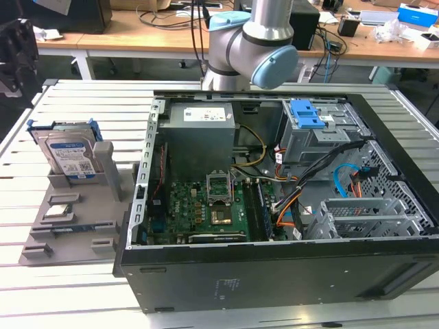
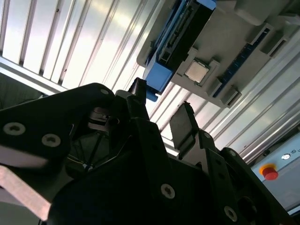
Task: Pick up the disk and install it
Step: 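Pick up the disk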
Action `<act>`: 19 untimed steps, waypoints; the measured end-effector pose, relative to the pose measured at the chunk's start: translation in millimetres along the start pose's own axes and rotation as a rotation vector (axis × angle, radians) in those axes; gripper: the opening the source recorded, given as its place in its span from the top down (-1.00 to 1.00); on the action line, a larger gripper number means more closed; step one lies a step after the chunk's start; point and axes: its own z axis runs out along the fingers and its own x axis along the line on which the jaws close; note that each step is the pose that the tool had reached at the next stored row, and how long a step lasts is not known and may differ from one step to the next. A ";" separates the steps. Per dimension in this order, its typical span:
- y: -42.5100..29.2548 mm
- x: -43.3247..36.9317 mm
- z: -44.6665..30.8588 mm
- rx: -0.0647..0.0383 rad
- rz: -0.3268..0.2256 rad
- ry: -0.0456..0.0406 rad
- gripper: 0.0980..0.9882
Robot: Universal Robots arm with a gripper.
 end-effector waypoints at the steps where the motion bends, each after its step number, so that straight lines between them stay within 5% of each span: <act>1: 0.0 0.0 0.8 0.000 0.000 0.0000 0.15; 19: -0.5 0.3 10.3 0.000 0.000 -0.0001 0.15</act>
